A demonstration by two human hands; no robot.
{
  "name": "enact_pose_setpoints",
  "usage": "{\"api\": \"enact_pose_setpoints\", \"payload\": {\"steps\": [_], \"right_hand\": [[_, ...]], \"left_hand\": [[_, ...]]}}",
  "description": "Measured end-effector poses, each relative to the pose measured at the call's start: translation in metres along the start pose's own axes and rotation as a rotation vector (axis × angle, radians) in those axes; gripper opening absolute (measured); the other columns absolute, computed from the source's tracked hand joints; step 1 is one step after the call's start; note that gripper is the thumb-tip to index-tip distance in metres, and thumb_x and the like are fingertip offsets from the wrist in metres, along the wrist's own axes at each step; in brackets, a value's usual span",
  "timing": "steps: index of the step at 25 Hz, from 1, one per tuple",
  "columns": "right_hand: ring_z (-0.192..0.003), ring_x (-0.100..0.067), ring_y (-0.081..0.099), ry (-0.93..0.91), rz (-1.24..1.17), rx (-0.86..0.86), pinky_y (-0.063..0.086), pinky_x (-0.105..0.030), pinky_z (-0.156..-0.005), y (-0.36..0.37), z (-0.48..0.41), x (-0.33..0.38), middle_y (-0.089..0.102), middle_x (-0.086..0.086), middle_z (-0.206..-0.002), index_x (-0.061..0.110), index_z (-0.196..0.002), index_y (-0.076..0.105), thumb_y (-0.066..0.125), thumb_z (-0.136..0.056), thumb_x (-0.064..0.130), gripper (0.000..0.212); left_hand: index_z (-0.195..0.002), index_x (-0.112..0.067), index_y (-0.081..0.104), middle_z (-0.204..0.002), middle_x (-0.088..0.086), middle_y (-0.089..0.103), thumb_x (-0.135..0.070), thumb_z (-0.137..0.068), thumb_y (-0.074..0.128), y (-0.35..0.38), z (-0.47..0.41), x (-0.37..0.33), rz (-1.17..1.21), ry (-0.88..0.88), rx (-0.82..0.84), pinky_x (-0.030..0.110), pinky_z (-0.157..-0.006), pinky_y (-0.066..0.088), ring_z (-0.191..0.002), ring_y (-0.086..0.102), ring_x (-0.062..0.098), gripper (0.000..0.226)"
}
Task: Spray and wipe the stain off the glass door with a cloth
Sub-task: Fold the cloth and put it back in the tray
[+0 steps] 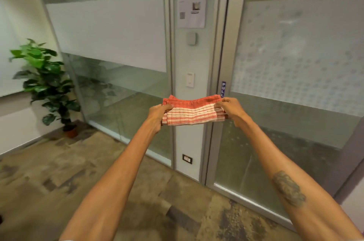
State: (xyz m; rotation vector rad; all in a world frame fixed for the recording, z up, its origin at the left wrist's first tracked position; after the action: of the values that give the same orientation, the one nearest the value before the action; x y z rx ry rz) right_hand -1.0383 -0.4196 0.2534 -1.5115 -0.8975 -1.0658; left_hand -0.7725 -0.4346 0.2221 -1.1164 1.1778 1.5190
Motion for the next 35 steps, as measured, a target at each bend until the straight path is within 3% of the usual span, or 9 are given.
{"api": "enact_pose_setpoints", "payload": {"steps": [4,7,10,16,20,23,27,32,35], "right_hand": [[-0.068,-0.016,0.066,0.048,-0.073,0.223,0.055,-0.021,-0.054,0.067,-0.005,0.005,0.070,-0.003,-0.078,0.012,-0.086,0.068,0.065,-0.087,0.007,0.006],[-0.073,-0.016,0.069,0.032,-0.090,0.381,0.058,-0.026,-0.061,0.124,-0.003,0.004,0.074,-0.004,-0.084,0.012,-0.090,0.069,0.066,-0.090,0.010,0.003],[-0.068,-0.012,0.068,0.004,-0.105,0.537,0.056,-0.022,-0.054,0.181,0.012,0.010,0.072,-0.002,-0.080,0.013,-0.088,0.068,0.067,-0.091,0.013,0.004],[-0.067,-0.013,0.065,-0.043,-0.075,0.817,0.056,-0.022,-0.054,0.287,0.060,0.026,0.069,-0.003,-0.080,0.013,-0.087,0.066,0.064,-0.093,0.010,0.007],[-0.064,-0.012,0.065,-0.074,-0.074,0.971,0.055,-0.023,-0.054,0.353,0.113,0.033,0.069,-0.004,-0.077,0.014,-0.081,0.065,0.060,-0.094,0.008,0.016],[-0.071,-0.017,0.069,-0.087,-0.061,1.066,0.058,-0.025,-0.059,0.398,0.156,0.037,0.073,-0.007,-0.084,0.012,-0.090,0.069,0.061,-0.094,0.010,0.009],[-0.072,-0.017,0.070,-0.080,-0.049,1.204,0.059,-0.025,-0.059,0.453,0.220,0.041,0.073,-0.010,-0.089,0.012,-0.092,0.067,0.060,-0.095,0.010,0.008],[-0.095,-0.028,0.073,-0.059,-0.012,1.315,0.062,-0.039,-0.081,0.526,0.298,0.050,0.074,-0.019,-0.108,-0.002,-0.115,0.066,0.058,-0.097,0.009,0.022],[-0.099,-0.028,0.073,-0.030,-0.019,1.361,0.062,-0.035,-0.076,0.567,0.343,0.057,0.074,-0.018,-0.111,0.000,-0.118,0.066,0.058,-0.098,0.009,0.023]], "left_hand": [[-0.085,-0.008,0.069,-0.082,0.011,0.069,0.001,-0.086,0.064,-0.071,0.015,-0.008,-0.090,0.023,-0.151,0.031,-0.067,0.055,-0.069,0.063,0.022,0.010],[-0.105,-0.008,0.073,-0.093,0.011,0.072,-0.002,-0.090,0.066,-0.125,0.038,-0.006,-0.195,0.115,-0.276,0.034,-0.077,0.054,-0.082,0.065,0.023,0.018],[-0.116,-0.008,0.071,-0.104,0.012,0.073,-0.006,-0.093,0.068,-0.181,0.068,0.001,-0.258,0.141,-0.407,0.036,-0.085,0.057,-0.088,0.068,0.022,0.023],[-0.105,-0.005,0.071,-0.092,0.013,0.074,-0.003,-0.093,0.068,-0.273,0.149,0.011,-0.175,0.007,-0.653,0.024,-0.055,0.060,-0.064,0.071,0.017,0.012],[-0.114,0.001,0.069,-0.113,0.022,0.074,-0.005,-0.092,0.070,-0.329,0.213,0.022,-0.110,-0.088,-0.809,0.043,-0.083,0.063,-0.099,0.075,0.036,0.022],[-0.112,-0.006,0.066,-0.114,0.015,0.072,-0.011,-0.094,0.068,-0.368,0.261,0.030,-0.107,-0.151,-0.892,0.031,-0.072,0.059,-0.090,0.072,0.027,0.020],[-0.115,-0.011,0.062,-0.117,0.009,0.066,-0.019,-0.097,0.065,-0.421,0.319,0.042,-0.173,-0.173,-1.028,0.039,-0.096,0.052,-0.107,0.064,0.029,0.020],[-0.131,-0.005,0.063,-0.128,0.015,0.068,-0.018,-0.100,0.061,-0.492,0.381,0.055,-0.297,-0.142,-1.076,0.045,-0.103,0.054,-0.119,0.065,0.036,0.034],[-0.132,-0.003,0.065,-0.127,0.017,0.068,-0.016,-0.099,0.062,-0.541,0.410,0.055,-0.315,-0.153,-1.140,0.045,-0.102,0.055,-0.118,0.066,0.037,0.035]]}}
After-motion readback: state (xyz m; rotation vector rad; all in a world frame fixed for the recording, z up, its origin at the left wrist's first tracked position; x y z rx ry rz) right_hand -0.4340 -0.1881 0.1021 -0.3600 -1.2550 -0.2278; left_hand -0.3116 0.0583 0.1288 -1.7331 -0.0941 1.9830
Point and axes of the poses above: each hand's wrist, its own z-axis away from the middle knuckle, its own y-axis out of the palm, x = y × z, the point moved 1 cm from there along -z, towards the middle knuckle
